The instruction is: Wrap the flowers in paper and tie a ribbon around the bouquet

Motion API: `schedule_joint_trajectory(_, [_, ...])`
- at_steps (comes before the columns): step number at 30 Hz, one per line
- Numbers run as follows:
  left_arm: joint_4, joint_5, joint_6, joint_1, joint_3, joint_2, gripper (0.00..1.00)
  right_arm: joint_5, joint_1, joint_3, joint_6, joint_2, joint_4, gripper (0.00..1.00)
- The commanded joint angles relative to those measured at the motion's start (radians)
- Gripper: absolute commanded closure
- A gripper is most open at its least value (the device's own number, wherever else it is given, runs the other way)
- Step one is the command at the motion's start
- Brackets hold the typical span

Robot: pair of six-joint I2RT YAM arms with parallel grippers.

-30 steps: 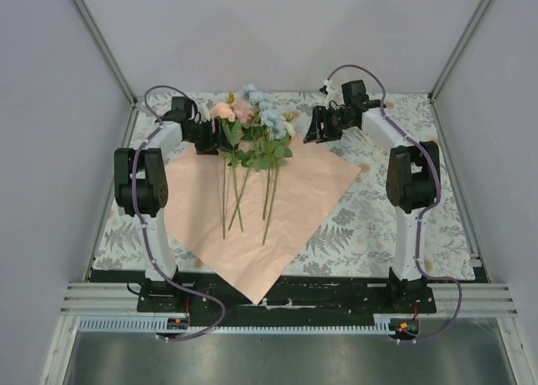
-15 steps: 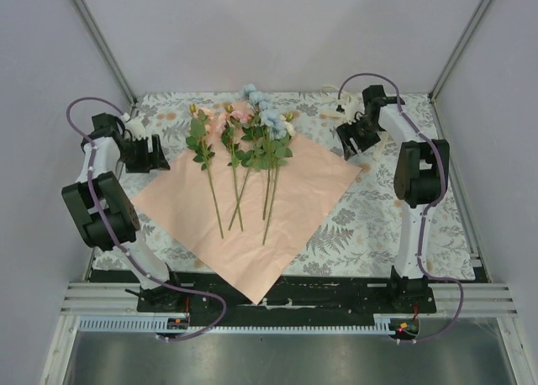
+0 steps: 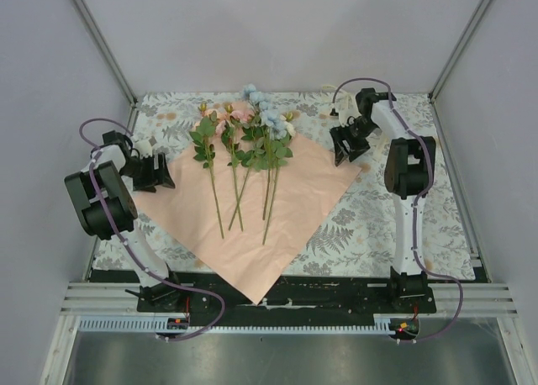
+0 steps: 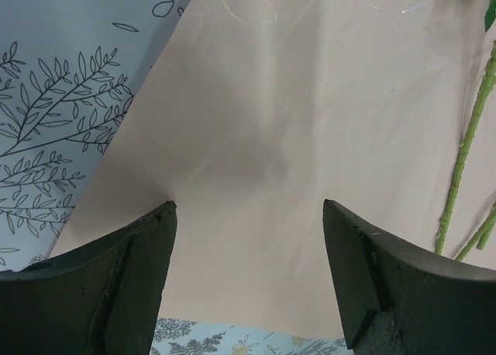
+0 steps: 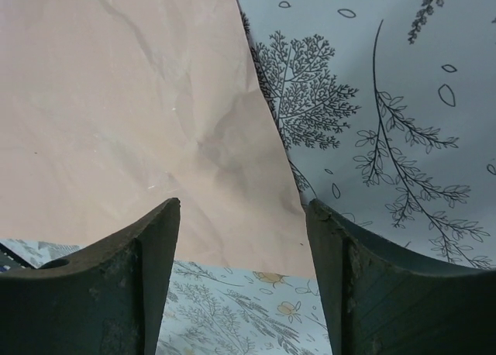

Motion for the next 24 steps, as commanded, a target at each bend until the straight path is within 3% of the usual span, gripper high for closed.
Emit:
schedule_joint_trajectory(1, [0.060,0.036,-0.028,-0.005,0.010,0.016,0.19,-0.064,0.014,0.059,0.011,0.039,-0.086,0.27])
schedule_joint_trajectory(5, [0.062,0.033,-0.026,-0.006,0.011,0.010,0.19,-0.031,0.003,0.037,-0.020,-0.011,-0.092,0.20])
schedule_joint_trajectory(10, [0.062,0.018,-0.012,-0.005,0.000,-0.008,0.19,0.075,-0.071,-0.134,-0.058,-0.140,-0.009,0.11])
schedule_joint_trajectory(17, [0.077,0.002,-0.018,-0.005,-0.006,-0.007,0.19,-0.046,-0.065,-0.027,-0.018,0.018,-0.200,0.17])
schedule_joint_trajectory(24, [0.085,0.010,-0.011,-0.005,-0.010,-0.007,0.19,-0.204,-0.051,0.017,0.089,0.062,-0.212,0.21])
